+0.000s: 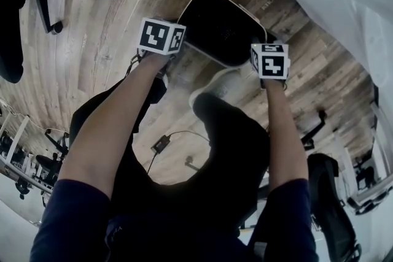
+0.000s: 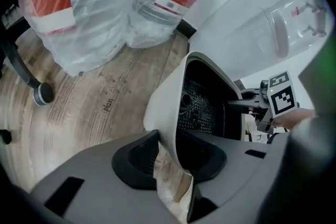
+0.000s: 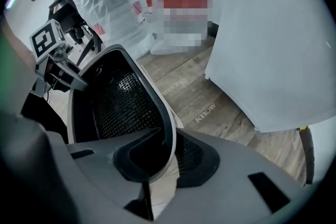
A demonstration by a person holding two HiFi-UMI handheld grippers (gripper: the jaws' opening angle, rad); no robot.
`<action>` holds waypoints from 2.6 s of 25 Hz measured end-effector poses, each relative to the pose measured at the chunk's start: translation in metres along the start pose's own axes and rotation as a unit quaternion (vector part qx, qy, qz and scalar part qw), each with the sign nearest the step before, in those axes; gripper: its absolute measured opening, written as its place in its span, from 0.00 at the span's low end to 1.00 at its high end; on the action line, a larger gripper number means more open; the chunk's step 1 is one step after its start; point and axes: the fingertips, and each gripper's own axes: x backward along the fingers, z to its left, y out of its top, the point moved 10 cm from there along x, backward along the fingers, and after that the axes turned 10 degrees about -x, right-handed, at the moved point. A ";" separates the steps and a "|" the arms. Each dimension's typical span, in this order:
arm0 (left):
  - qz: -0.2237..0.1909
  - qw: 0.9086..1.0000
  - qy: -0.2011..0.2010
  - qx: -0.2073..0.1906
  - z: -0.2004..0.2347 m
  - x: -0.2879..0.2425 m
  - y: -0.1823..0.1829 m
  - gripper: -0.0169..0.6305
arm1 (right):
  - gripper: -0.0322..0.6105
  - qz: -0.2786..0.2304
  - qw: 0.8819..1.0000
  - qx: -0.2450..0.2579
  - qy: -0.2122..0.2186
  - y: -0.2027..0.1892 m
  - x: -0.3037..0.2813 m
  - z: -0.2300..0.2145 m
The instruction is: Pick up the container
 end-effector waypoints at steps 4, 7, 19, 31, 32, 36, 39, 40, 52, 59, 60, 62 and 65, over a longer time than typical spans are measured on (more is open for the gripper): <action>0.019 1.000 0.005 -0.005 -0.005 0.005 -0.003 0.22 | 0.16 0.002 1.000 -0.005 -0.004 -0.003 0.005 0.004; 0.027 0.999 0.011 -0.026 -0.011 0.021 -0.002 0.21 | 0.15 0.000 1.000 -0.008 -0.010 -0.005 0.022 0.010; -0.018 0.998 -0.002 -0.059 -0.087 0.223 0.003 0.22 | 0.15 -0.056 0.998 -0.015 -0.026 0.028 0.239 0.068; -0.121 0.991 0.017 -0.050 -0.198 0.459 -0.028 0.20 | 0.14 -0.166 0.983 -0.009 -0.073 0.033 0.507 0.141; -0.126 0.991 0.017 -0.051 -0.206 0.473 -0.030 0.20 | 0.14 -0.171 0.982 -0.011 -0.074 0.032 0.523 0.144; -0.144 0.988 0.015 -0.056 -0.231 0.524 -0.036 0.20 | 0.14 -0.190 0.979 -0.013 -0.078 0.024 0.578 0.159; -0.159 0.985 0.011 -0.063 -0.247 0.553 -0.039 0.20 | 0.14 -0.206 0.975 -0.020 -0.079 0.021 0.611 0.165; -0.163 0.984 0.010 -0.066 -0.251 0.562 -0.040 0.20 | 0.14 -0.211 0.974 -0.023 -0.080 0.019 0.621 0.168; -0.189 0.980 0.010 -0.062 -0.273 0.607 -0.056 0.20 | 0.13 -0.234 0.968 -0.013 -0.089 0.012 0.668 0.186; -0.196 0.979 0.009 -0.058 -0.274 0.613 -0.057 0.20 | 0.13 -0.239 0.966 -0.011 -0.093 0.014 0.674 0.190; -0.196 0.979 0.009 -0.059 -0.274 0.614 -0.057 0.20 | 0.13 -0.240 0.966 -0.011 -0.093 0.014 0.674 0.190; -0.196 0.979 0.008 -0.060 -0.275 0.615 -0.055 0.20 | 0.13 -0.242 0.966 -0.013 -0.093 0.014 0.675 0.189; -0.193 0.979 0.008 -0.061 -0.276 0.616 -0.053 0.21 | 0.13 -0.241 0.966 -0.016 -0.092 0.015 0.675 0.188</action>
